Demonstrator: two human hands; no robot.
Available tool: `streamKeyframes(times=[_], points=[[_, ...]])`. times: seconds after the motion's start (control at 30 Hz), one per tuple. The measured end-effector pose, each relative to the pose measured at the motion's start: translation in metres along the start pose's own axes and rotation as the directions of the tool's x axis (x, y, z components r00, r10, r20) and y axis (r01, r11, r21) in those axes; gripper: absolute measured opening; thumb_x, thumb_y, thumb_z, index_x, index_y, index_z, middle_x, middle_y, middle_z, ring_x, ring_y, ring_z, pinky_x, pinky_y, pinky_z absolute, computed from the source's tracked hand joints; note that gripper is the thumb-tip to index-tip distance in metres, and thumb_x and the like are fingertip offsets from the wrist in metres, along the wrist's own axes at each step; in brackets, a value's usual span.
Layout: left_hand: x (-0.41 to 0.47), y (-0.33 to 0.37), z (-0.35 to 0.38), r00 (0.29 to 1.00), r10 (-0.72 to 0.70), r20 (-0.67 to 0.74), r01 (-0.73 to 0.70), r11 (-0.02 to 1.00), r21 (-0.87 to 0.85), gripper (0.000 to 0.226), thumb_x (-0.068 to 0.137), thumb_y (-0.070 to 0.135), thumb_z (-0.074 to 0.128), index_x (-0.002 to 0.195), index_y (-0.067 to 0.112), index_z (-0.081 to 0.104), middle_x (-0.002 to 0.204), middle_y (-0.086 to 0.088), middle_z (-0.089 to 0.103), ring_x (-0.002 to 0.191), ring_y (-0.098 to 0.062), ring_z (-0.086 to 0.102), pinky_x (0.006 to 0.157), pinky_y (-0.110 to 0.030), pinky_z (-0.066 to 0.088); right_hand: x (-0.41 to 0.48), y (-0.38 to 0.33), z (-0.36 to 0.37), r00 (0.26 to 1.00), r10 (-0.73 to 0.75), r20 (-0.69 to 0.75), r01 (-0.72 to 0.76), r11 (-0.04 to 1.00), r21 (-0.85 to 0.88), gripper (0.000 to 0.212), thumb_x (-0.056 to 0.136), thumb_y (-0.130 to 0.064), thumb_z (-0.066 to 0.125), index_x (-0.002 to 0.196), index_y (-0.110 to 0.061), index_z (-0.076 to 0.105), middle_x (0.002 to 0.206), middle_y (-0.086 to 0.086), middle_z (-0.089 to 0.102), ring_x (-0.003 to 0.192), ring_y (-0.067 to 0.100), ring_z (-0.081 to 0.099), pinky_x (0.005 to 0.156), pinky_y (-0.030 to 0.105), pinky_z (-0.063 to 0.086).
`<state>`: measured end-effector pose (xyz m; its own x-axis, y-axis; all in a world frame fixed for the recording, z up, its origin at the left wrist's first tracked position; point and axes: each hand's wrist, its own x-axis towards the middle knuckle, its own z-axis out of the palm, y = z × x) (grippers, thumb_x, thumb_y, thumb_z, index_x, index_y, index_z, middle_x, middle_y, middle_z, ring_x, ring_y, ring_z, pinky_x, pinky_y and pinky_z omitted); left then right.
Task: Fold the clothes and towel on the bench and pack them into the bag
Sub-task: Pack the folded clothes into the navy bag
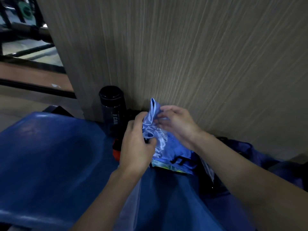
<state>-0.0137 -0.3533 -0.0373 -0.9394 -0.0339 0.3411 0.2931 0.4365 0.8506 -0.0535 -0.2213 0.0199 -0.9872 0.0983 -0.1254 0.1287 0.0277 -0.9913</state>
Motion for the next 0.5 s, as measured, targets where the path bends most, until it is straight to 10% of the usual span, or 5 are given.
streamKeyframes(times=[0.1,0.3,0.5], points=[[-0.002,-0.009,-0.002,0.999,0.024,-0.024,-0.019,0.983,0.185,0.047,0.082,0.009,0.065,0.124,0.029,0.061,0.121,0.004,0.05,0.108,-0.021,0.048,0.099,-0.039,0.042,0.009,0.02,-0.01,0.982,-0.077,-0.172,0.033,0.969,-0.246,0.023,0.092,-0.006,0.06,0.114,-0.012,0.056,0.092,0.001,0.062,0.073,0.005,0.061,0.061,0.007,0.047],[-0.005,-0.016,-0.01,0.996,-0.068,0.051,0.059,0.985,0.161,0.04,0.08,0.025,0.05,0.117,0.024,0.066,0.119,0.005,0.058,0.102,-0.021,0.061,0.095,-0.045,0.047,0.012,0.045,-0.004,0.976,0.179,-0.122,-0.192,0.975,-0.111,0.1,0.036,-0.046,0.089,0.122,-0.007,0.053,0.101,0.011,0.073,0.086,0.025,0.073,0.078,0.047,0.061],[-0.008,-0.013,-0.015,0.995,-0.072,0.068,0.08,0.988,-0.132,0.056,0.081,-0.003,0.055,0.125,0.032,0.056,0.111,0.015,0.065,0.094,-0.008,0.064,0.085,-0.028,0.053,0.006,0.025,0.012,0.975,0.178,-0.133,-0.167,0.982,0.091,0.043,0.068,-0.017,0.088,0.1,0.003,0.068,0.087,0.019,0.074,0.08,0.033,0.073,0.073,0.05,0.061]])
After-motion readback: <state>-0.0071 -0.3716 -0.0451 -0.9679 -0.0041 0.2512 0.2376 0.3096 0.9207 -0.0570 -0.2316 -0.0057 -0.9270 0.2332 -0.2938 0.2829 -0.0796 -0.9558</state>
